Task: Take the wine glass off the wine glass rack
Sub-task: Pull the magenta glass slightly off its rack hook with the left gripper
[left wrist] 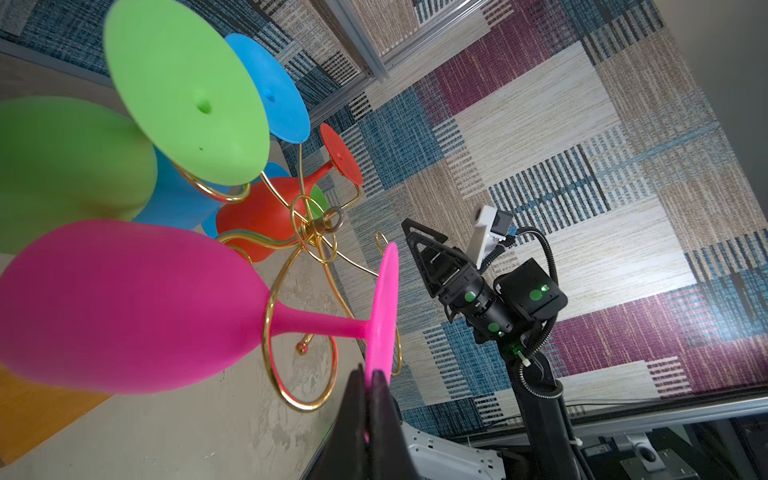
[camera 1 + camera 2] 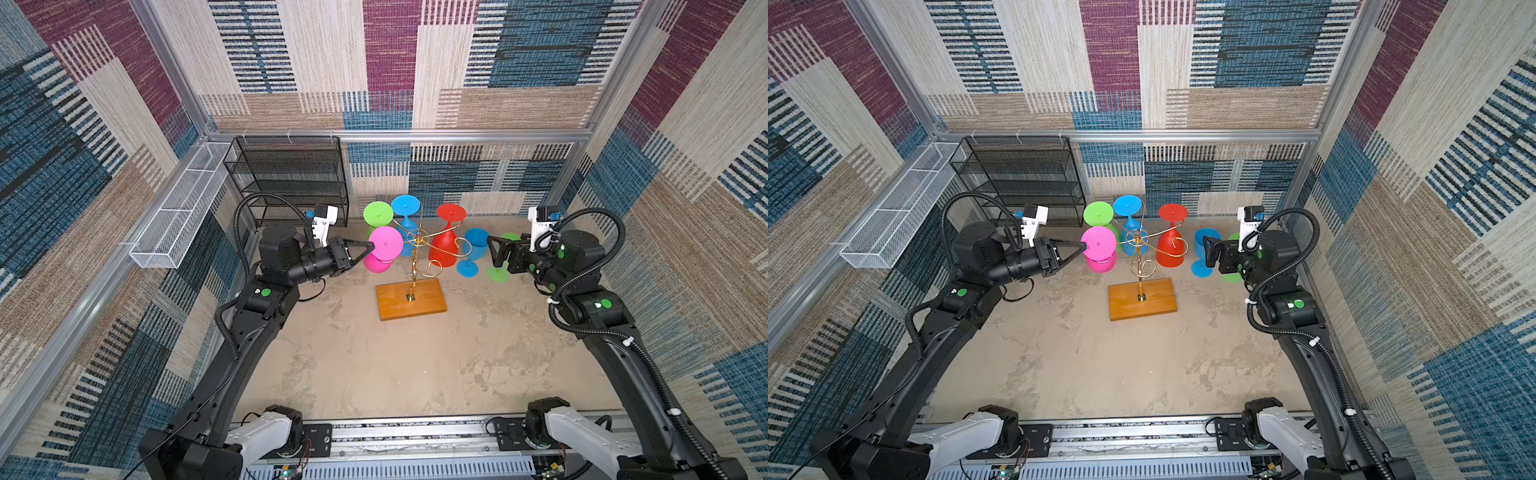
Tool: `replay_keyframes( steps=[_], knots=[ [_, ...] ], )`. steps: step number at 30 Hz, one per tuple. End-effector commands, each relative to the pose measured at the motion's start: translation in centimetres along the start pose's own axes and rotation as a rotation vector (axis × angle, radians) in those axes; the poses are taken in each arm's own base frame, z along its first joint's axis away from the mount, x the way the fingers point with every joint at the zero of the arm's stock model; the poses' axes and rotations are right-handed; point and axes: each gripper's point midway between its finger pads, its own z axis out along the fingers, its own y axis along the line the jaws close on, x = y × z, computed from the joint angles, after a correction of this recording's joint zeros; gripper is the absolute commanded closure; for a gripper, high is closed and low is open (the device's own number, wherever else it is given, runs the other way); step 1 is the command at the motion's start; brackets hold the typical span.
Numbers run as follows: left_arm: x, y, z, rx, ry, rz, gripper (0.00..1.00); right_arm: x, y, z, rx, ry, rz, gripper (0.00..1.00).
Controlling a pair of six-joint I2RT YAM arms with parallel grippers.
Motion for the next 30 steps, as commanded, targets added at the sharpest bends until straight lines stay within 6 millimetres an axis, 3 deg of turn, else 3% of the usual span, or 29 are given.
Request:
replay_keyframes(
  steps=[1,17,30],
  knots=[
    [-0.2,-1.3,0.1,0.050,0.009,0.026,1.00,-0.9,0.4,0.0,-0.016,-0.035,0.006,0.01],
    [1.9,-2.1,1.4,0.110,0.117,0.029,1.00,-0.9,0.4,-0.1,-0.016,-0.037,0.010,0.01],
    [3.4,-2.3,0.8,0.099,0.196,0.053,1.00,-1.1,0.4,0.0,-0.021,-0.039,0.012,0.01]
  ],
)
